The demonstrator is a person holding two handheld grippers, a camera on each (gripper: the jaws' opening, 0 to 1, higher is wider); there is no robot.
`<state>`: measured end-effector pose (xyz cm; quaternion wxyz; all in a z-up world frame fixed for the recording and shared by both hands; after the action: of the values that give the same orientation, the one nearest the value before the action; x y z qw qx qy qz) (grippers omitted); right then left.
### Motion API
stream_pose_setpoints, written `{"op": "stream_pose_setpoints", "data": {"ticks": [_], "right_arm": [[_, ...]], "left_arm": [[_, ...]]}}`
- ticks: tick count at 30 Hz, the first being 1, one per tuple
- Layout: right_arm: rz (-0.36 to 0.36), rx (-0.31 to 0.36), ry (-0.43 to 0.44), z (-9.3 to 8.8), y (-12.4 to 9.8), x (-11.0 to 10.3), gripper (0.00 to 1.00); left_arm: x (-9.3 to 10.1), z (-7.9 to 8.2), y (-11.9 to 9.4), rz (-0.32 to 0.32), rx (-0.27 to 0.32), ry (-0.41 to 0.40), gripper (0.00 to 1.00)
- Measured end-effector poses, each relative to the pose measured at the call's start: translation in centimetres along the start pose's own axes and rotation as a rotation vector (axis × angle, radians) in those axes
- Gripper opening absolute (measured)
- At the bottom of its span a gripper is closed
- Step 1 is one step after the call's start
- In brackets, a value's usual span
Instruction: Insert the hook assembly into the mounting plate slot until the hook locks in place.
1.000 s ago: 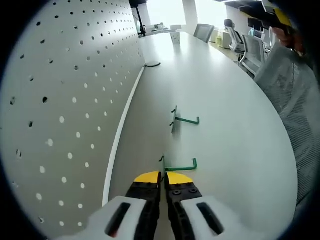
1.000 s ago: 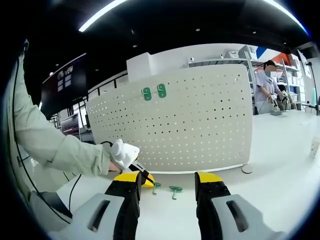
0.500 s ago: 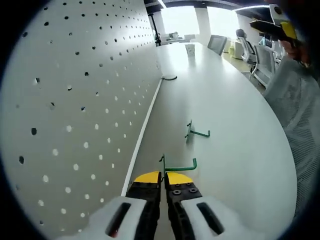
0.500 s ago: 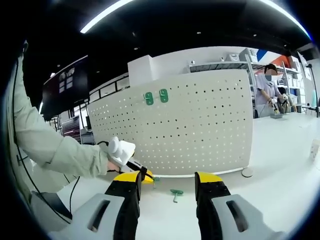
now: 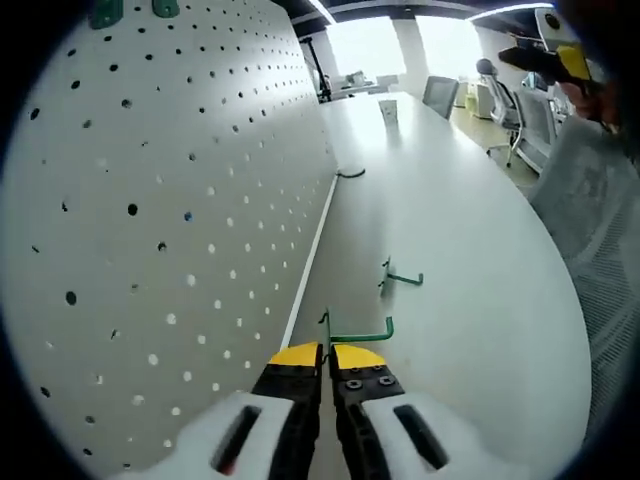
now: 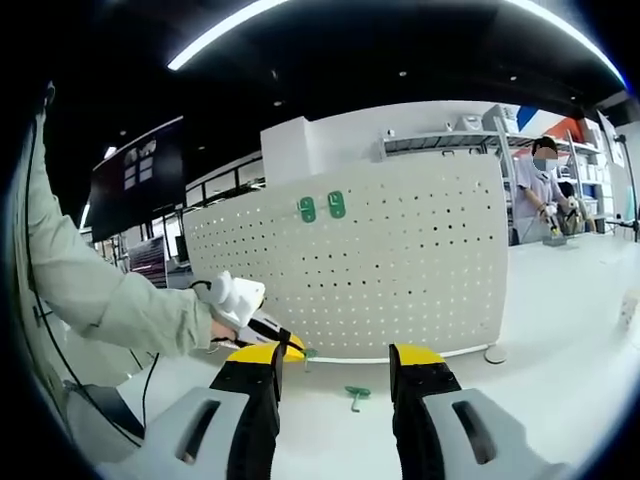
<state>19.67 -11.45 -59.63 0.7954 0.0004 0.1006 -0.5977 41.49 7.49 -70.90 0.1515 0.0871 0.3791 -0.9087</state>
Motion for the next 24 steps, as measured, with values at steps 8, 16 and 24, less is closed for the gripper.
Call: {"op": "stream_pose_setpoints", "data": {"ticks": [8,16,24], "right_arm": [[0.009,0.022,-0.010,0.7,-0.6,-0.6,0.41],[0.025,0.044,-0.015,1.2,-0.9,-1.2,0.41],[0.033,0.070,-0.003,1.9,-1.5,-1.5,0.41]], "left_arm": [[0.2,1.2,-1.8,0.040,0.031,0.015,0.04],[1.0,2.5,-3.6,0.071,0.072,0.034,0.04],[2.9,3.7,-5.7,0.103,0.141,0.034,0.04]]}}
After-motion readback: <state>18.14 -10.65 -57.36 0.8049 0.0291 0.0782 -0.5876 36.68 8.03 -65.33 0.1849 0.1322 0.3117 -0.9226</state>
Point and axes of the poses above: the point that each gripper's makers call its tool centre point, and the gripper's own axes: y roughly forward along the fingers, x roughly to its right, z roughly out of its top, the point moved 7 cm from there along -y, roughly backward along the fingers, and after that the axes turned 1 degree about y, right-handed, at the moved point
